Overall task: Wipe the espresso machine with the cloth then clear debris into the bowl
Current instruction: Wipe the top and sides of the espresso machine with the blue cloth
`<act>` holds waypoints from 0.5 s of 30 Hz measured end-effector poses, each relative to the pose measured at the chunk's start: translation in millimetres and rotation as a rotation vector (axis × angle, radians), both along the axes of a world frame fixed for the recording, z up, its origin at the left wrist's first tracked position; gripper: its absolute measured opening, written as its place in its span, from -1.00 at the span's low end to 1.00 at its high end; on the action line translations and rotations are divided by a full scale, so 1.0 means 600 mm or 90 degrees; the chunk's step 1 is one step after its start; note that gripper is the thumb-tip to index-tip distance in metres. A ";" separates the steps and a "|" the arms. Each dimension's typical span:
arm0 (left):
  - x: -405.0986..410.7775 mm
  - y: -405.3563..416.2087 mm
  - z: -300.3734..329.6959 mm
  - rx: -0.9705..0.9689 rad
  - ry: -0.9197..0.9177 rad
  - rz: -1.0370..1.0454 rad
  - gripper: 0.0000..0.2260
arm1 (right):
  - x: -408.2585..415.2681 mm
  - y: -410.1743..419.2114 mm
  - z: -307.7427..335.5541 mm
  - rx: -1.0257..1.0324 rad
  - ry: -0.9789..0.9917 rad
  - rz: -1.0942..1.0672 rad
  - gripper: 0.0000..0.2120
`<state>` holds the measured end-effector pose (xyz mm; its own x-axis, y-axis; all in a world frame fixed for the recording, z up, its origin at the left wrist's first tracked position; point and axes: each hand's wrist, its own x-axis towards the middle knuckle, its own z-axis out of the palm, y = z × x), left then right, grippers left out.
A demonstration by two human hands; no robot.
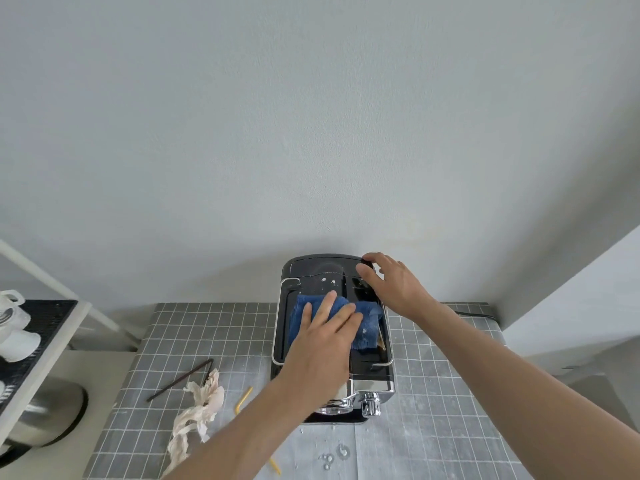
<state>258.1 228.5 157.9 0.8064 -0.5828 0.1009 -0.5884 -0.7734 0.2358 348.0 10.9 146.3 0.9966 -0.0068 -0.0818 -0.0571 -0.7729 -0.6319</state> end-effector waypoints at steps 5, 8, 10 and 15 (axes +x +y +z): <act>0.077 -0.009 0.016 -0.022 0.037 -0.005 -0.54 | 0.002 -0.003 0.001 0.001 0.007 0.010 -0.44; 0.084 -0.002 0.014 -0.028 0.048 -0.018 -0.59 | 0.002 -0.001 0.005 0.002 0.005 0.018 -0.44; 0.071 0.003 0.015 -0.035 0.038 -0.021 -0.60 | 0.001 0.000 0.007 -0.002 0.000 0.020 -0.43; 0.009 0.018 0.021 -0.057 0.046 -0.033 -0.60 | -0.001 0.002 0.010 -0.016 0.003 0.013 -0.34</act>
